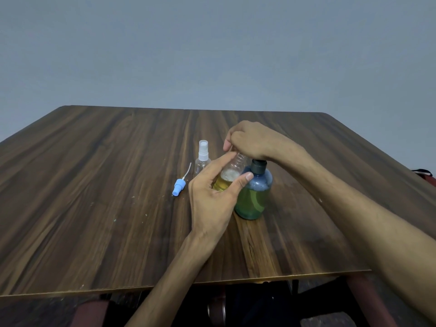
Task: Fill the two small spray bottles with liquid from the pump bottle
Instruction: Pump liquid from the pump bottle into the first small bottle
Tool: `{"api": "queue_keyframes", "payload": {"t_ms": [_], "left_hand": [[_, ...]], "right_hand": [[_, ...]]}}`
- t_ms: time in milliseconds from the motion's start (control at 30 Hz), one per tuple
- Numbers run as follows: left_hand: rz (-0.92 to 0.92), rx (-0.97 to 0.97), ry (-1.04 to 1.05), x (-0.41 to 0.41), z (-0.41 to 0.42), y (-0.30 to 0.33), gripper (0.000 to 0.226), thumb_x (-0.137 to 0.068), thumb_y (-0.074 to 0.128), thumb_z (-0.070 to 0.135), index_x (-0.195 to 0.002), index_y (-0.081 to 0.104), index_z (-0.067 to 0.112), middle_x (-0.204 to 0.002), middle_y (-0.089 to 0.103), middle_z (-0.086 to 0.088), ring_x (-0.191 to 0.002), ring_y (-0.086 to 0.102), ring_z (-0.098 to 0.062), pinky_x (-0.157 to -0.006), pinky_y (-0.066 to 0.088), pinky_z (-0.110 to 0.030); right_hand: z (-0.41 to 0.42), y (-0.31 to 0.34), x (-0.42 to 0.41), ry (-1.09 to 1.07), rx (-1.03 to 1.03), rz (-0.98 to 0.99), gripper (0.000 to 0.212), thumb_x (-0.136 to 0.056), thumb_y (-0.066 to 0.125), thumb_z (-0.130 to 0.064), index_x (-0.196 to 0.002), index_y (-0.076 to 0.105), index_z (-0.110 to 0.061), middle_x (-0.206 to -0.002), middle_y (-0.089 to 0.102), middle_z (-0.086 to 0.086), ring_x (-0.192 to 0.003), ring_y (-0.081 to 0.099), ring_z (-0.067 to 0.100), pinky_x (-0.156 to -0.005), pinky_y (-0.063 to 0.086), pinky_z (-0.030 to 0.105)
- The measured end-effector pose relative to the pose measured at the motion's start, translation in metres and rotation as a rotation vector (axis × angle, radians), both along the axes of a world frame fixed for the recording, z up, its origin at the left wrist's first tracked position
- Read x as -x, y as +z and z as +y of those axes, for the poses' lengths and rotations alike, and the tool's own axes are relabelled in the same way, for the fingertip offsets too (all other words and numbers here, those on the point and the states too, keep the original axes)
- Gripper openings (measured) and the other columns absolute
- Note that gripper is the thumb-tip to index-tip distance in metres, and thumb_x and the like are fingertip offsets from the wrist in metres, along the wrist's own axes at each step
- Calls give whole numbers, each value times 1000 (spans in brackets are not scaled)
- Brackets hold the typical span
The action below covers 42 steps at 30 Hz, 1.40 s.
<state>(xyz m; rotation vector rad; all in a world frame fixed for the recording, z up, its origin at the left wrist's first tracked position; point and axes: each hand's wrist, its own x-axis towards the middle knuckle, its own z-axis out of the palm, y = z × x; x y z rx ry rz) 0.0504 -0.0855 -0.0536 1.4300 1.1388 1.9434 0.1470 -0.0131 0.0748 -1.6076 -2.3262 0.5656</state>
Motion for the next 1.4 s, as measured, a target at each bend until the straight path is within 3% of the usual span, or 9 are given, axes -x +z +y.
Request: {"api": "queue_keyframes", "payload": {"t_ms": [200,367,467,567,800,1033,1167,1300,1400], "left_hand": [[-4,10,-15,0,0,0,51,-81,91,11,-127,73,24,-119,79,4,-114,74,-11,-100,60,-34],[-2,-4,-11,0,1,-1,51,-81,91,11,-127,74,21,-119,79,2,-114,74,-14,-99,61,-37],[-11,14,-18,0,2,-2,52,-81,91,10,-128,73,22,-120,79,2,-115,74,-14,-100,61,-37],[-24,16,-13,1,3,-5,50,-81,92,11,-127,75,19,-117,79,1,-112,75,-15,-99,61,-41],[-23,20,-20,1,4,-6,51,-81,91,11,-129,75,15,-119,79,0,-115,75,-17,-100,61,-44],[-31,17,-17,-1,3,-3,50,-81,91,10,-127,75,18,-119,79,1,-115,74,-16,-101,60,-44],[-17,7,-3,-1,0,-1,50,-80,92,10,-121,73,30,-115,80,4,-112,75,-12,-98,61,-38],[-16,18,-3,-1,2,-2,49,-81,91,10,-126,75,20,-118,79,5,-115,74,-13,-101,60,-41],[-17,23,-1,-1,2,-3,48,-80,92,11,-125,76,18,-117,79,3,-113,74,-14,-100,61,-41]], "right_hand": [[3,-2,1,10,19,-1,38,-96,41,-12,-94,79,-17,-103,75,1,-99,69,22,-93,55,39],[2,1,-3,-8,-3,55,38,-94,41,-11,-90,78,-18,-93,76,-1,-89,70,17,-84,55,35],[0,-1,2,10,21,-12,39,-96,40,-11,-98,79,-15,-100,76,2,-95,71,21,-90,56,38],[1,0,-1,-18,-6,14,34,-92,42,-15,-90,75,-21,-95,78,4,-92,73,20,-93,58,44],[-1,1,1,-5,6,-3,35,-96,41,-12,-97,76,-17,-97,76,1,-95,72,20,-94,57,40],[-1,0,3,10,32,-33,38,-97,40,-9,-102,77,-12,-105,76,5,-98,71,23,-88,54,34],[1,3,-1,-16,-6,43,34,-93,41,-12,-96,75,-17,-95,77,4,-93,72,22,-94,57,41],[-1,0,1,-4,31,-17,38,-95,40,-10,-97,77,-15,-101,76,3,-95,71,20,-87,54,34],[-1,2,-1,-11,4,12,35,-94,40,-13,-96,75,-18,-97,77,5,-95,72,22,-93,57,40]]}}
